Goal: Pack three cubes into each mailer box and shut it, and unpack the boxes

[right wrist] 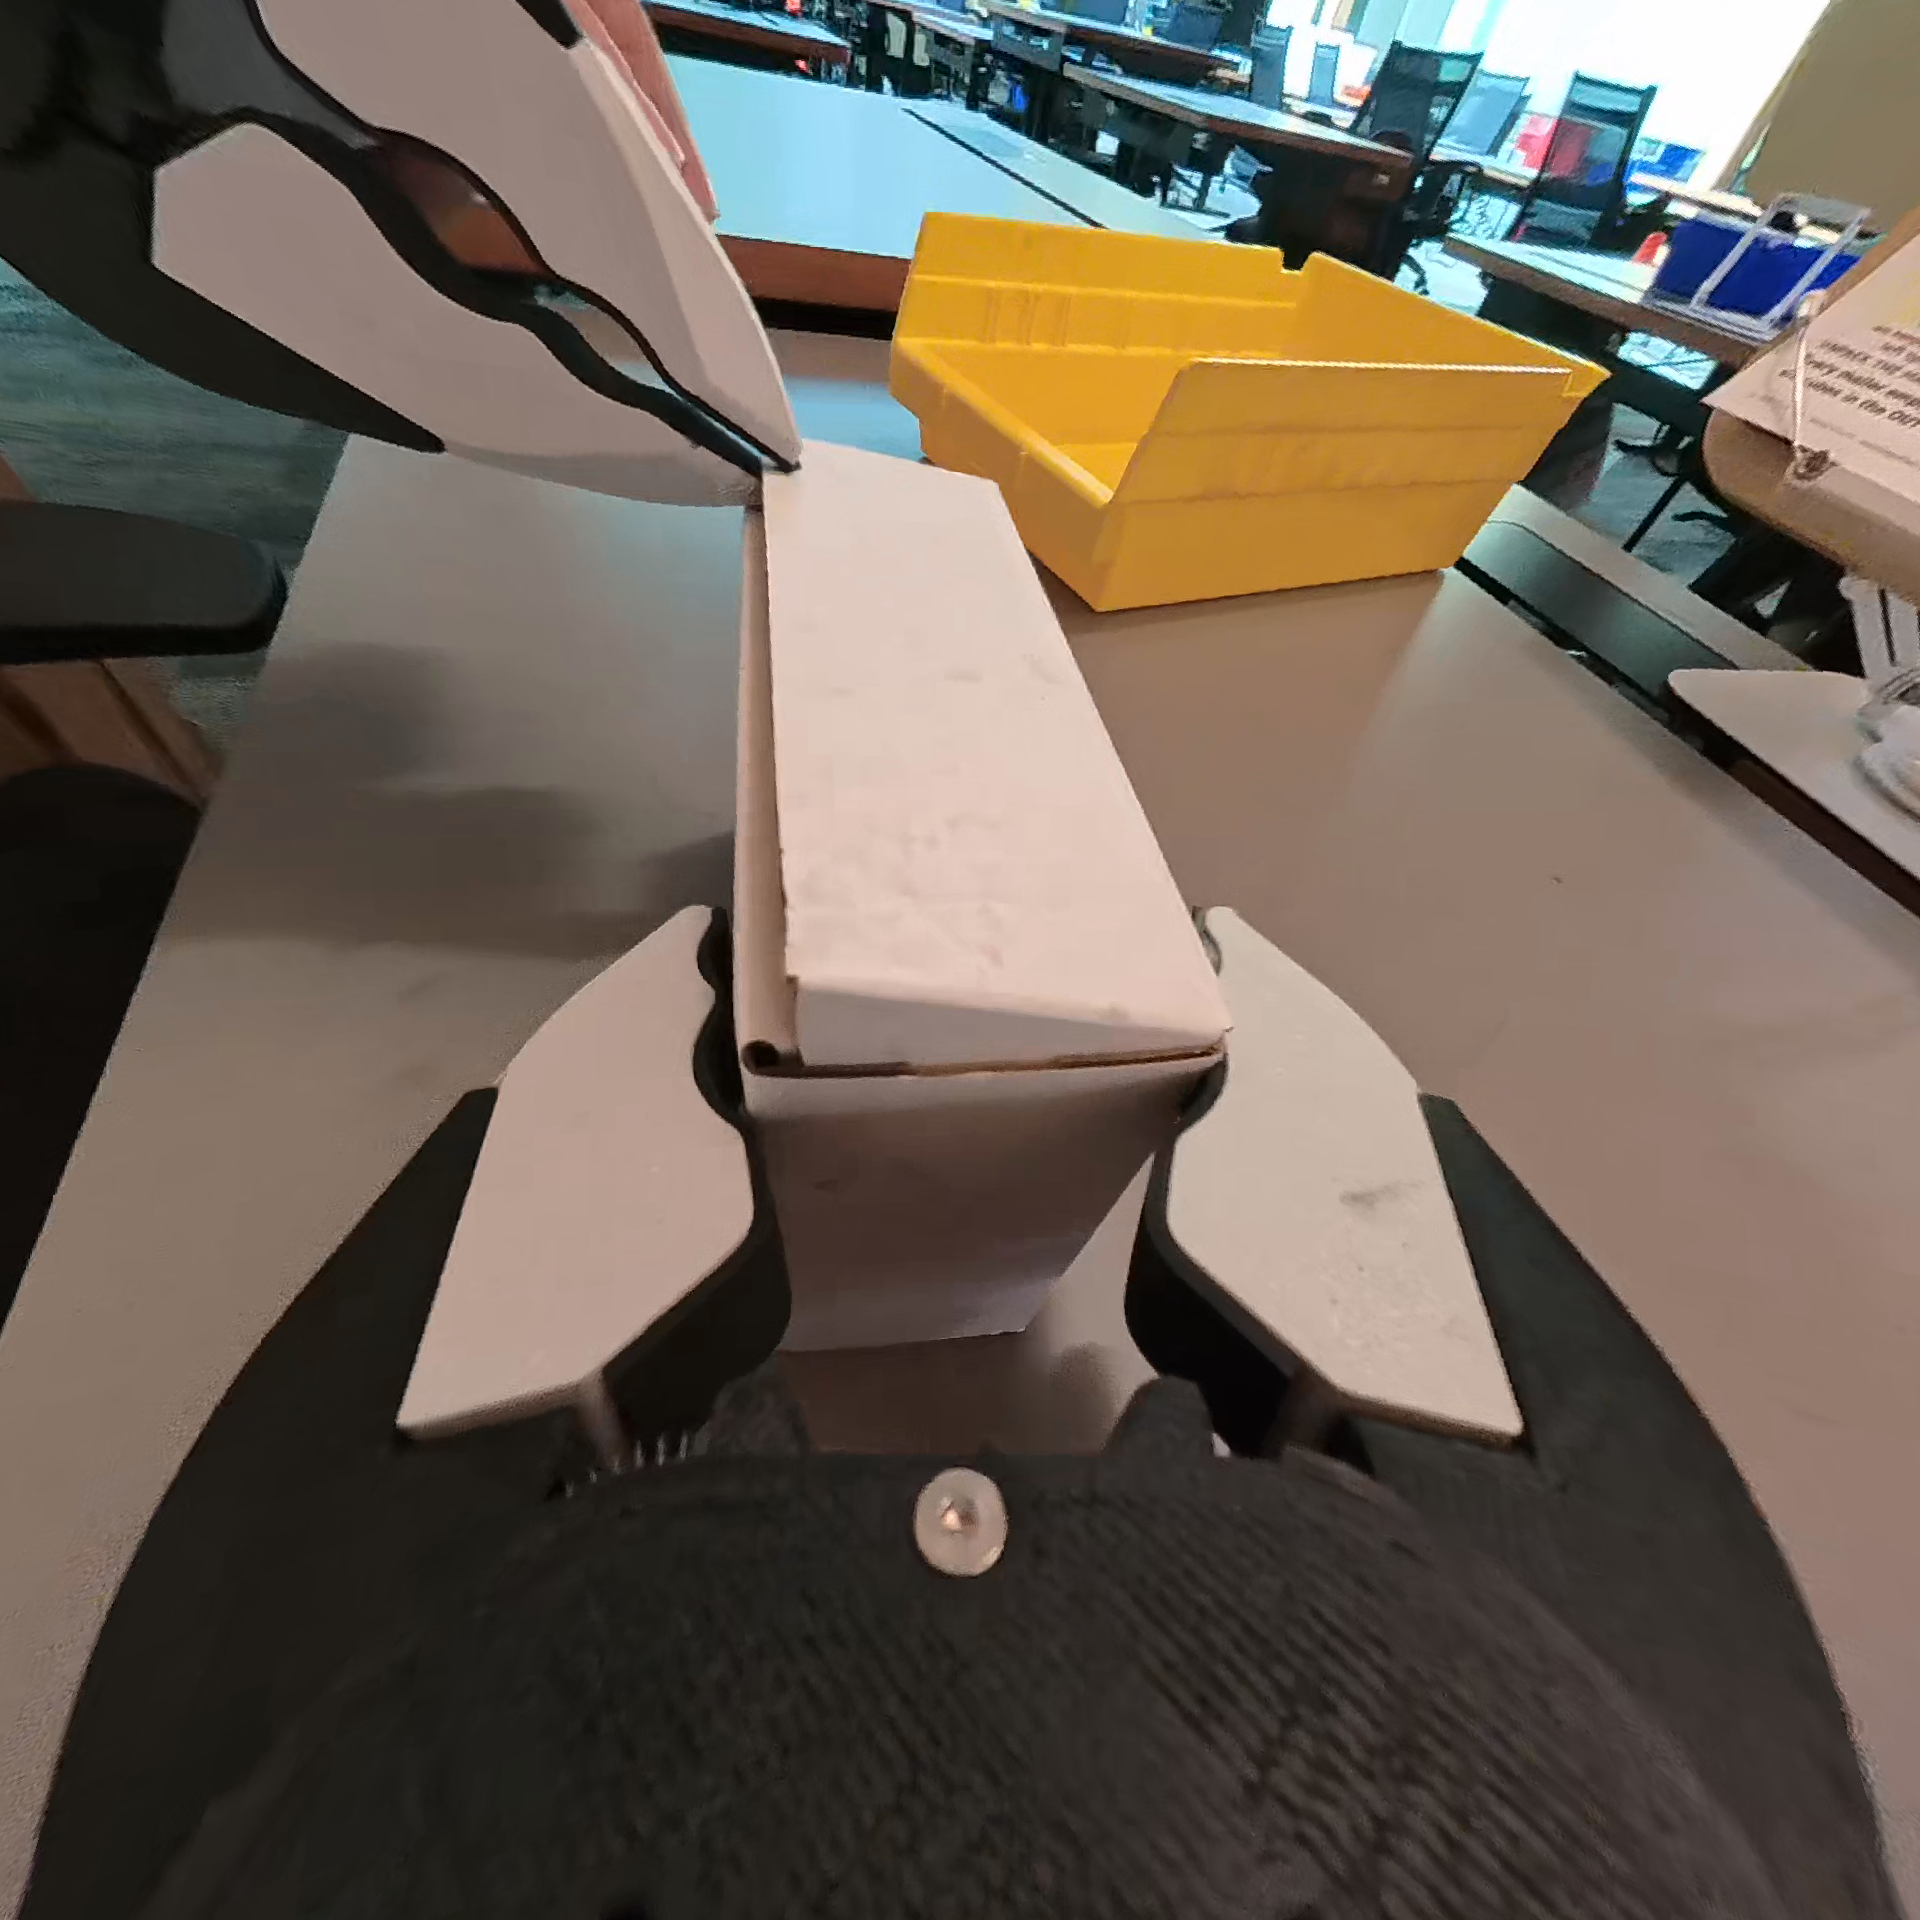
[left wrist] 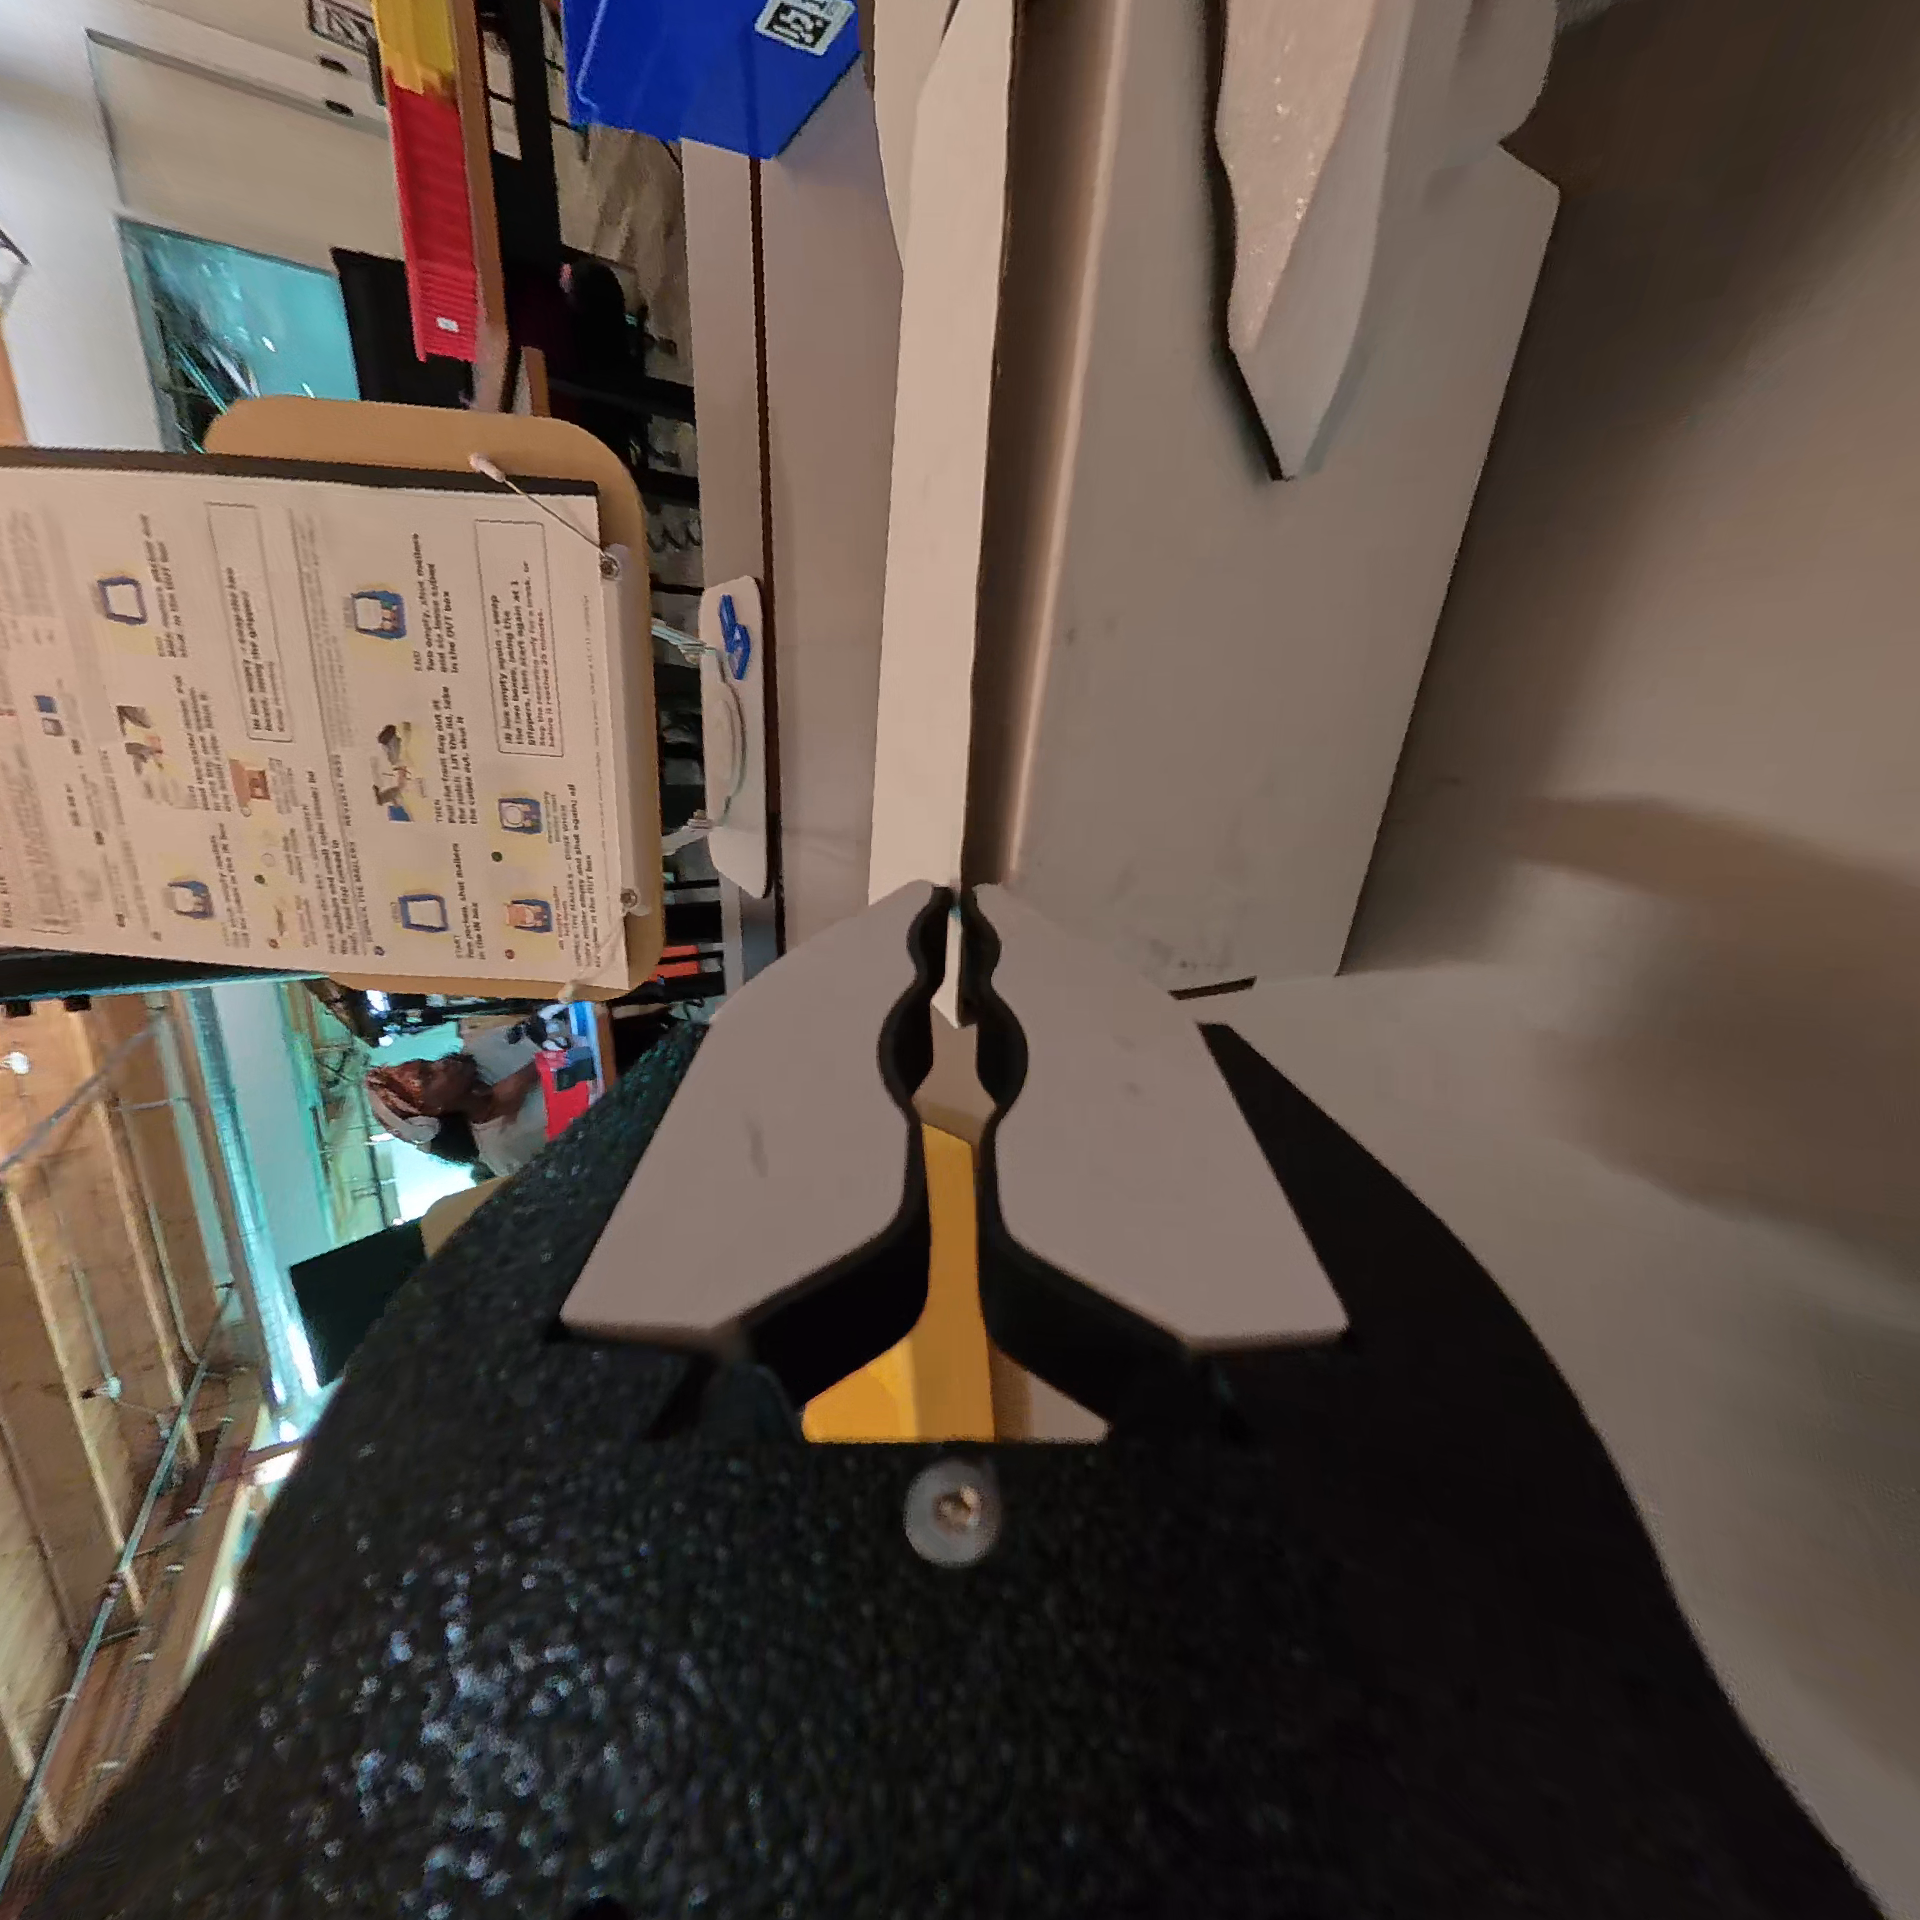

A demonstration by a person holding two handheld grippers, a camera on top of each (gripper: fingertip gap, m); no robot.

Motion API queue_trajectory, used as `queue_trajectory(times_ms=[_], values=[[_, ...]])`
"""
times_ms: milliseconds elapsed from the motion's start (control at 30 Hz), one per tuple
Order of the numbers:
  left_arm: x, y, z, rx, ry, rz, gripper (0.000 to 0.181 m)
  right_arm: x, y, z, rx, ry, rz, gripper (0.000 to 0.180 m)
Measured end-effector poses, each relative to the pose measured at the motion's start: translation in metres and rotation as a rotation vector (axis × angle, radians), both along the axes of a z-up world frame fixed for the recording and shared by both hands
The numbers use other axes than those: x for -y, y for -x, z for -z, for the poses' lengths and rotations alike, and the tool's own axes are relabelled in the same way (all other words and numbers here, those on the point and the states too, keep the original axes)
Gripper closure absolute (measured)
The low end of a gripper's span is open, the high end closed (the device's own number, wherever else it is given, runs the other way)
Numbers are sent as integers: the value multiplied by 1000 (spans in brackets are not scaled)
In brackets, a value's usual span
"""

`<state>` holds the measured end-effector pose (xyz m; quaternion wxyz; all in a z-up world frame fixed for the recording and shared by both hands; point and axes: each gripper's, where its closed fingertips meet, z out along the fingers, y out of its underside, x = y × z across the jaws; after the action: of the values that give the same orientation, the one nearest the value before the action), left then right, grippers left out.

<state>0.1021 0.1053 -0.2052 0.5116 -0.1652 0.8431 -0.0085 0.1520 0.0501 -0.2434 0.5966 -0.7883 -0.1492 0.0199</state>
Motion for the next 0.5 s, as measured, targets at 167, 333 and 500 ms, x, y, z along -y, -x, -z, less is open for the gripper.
queue_trajectory(times_ms=[167,333,500], values=[[-2,-4,-15,103,-78,4,180,3,-1,6,13,104,0,99],[-6,-5,-12,54,55,-28,179,1,0,5,7,90,7,99],[-20,1,-13,8,82,-36,159,1,1,3,0,55,-9,99]])
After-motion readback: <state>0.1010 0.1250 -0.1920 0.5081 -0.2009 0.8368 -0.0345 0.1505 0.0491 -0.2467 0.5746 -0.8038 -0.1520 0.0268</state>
